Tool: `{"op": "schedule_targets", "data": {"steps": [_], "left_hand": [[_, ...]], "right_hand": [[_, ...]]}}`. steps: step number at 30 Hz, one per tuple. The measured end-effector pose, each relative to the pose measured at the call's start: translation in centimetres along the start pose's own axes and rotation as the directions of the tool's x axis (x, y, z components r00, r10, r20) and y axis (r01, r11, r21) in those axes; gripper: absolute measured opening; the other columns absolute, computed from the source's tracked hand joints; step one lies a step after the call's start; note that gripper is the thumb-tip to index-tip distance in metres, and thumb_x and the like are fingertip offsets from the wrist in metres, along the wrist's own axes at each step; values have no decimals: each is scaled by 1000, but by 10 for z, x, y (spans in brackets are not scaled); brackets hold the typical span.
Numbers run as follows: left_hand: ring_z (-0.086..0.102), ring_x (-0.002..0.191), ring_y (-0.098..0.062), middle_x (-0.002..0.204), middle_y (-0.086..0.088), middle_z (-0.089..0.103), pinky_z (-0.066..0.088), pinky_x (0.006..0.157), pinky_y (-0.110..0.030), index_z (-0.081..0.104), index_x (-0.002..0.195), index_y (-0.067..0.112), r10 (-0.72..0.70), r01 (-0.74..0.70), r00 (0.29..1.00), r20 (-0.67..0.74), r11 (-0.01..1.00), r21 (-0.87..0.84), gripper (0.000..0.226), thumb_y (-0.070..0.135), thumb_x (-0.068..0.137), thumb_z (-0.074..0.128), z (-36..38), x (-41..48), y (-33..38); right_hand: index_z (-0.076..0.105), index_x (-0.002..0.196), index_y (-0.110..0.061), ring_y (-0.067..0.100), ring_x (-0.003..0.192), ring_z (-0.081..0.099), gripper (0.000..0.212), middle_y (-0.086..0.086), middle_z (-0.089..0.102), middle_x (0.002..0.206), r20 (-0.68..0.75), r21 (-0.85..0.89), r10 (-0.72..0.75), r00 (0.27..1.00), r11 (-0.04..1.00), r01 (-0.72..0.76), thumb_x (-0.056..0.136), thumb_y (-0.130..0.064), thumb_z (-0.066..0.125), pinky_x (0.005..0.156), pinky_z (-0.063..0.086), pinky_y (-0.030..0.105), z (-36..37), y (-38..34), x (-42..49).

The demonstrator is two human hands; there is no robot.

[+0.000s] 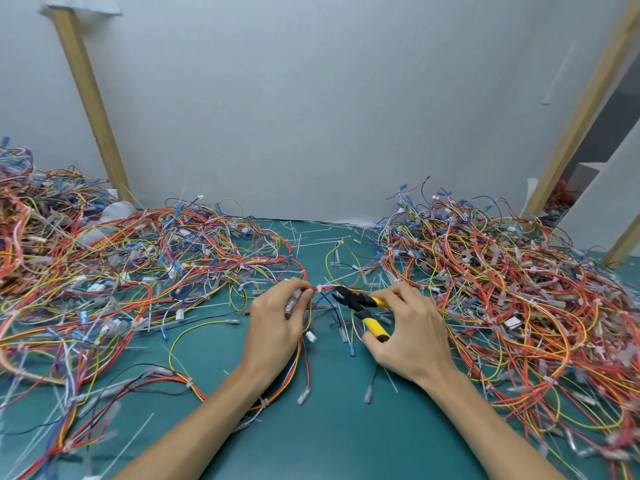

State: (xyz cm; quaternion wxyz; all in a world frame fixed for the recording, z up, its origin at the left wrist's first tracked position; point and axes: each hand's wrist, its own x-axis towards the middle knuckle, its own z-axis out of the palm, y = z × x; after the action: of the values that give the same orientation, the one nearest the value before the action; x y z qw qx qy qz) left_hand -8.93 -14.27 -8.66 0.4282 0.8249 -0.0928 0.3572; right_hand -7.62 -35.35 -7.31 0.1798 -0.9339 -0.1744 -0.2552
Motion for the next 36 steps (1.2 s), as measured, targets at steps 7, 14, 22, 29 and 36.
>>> {"op": "schedule_targets", "data": {"steps": [7, 14, 22, 29, 36], "left_hand": [[58, 77, -10, 86, 6, 64, 46, 72, -24, 67, 94, 12, 133, -137, 989, 62, 989, 63, 10, 4, 91, 64, 0, -2, -1], [58, 80, -10, 95, 8, 64, 46, 73, -24, 67, 98, 13, 179, -188, 977, 120, 979, 73, 13, 3, 92, 63, 0, -3, 0], [61, 87, -14, 102, 7, 65, 49, 77, -31, 66, 102, 13, 212, -224, 965, 155, 973, 63, 19, -1, 90, 61, -2, -3, 4], [63, 90, -18, 109, 3, 65, 56, 75, -35, 67, 108, 10, 230, -240, 954, 194, 970, 28, 21, -1, 93, 57, -3, -5, 7], [64, 91, -17, 111, 5, 65, 56, 74, -34, 67, 111, 13, 257, -267, 948, 187, 963, 33, 28, -4, 91, 59, -5, -5, 11]], "right_hand": [[66, 105, -25, 16, 89, 56, 50, -11, 57, 96, 54, -43, 60, 997, 997, -57, 63, -51, 59, 78, 46, 30, 2, -7, -2], [66, 105, -25, 14, 88, 57, 50, -12, 57, 95, 66, -27, 67, 996, 997, -66, 62, -51, 59, 73, 39, 24, 1, -8, -3], [67, 107, -26, 13, 87, 57, 50, -14, 57, 95, 63, 2, 57, 996, 998, -58, 62, -48, 62, 72, 35, 22, 0, -8, -3], [68, 105, -28, 12, 88, 59, 48, -15, 59, 97, 46, 39, 49, 998, 998, -51, 62, -48, 62, 70, 42, 23, 0, -9, -3], [71, 99, -29, 10, 81, 59, 47, -16, 59, 89, -20, 86, 67, 998, 994, -65, 62, -52, 56, 65, 39, 20, 2, -9, -3]]}}
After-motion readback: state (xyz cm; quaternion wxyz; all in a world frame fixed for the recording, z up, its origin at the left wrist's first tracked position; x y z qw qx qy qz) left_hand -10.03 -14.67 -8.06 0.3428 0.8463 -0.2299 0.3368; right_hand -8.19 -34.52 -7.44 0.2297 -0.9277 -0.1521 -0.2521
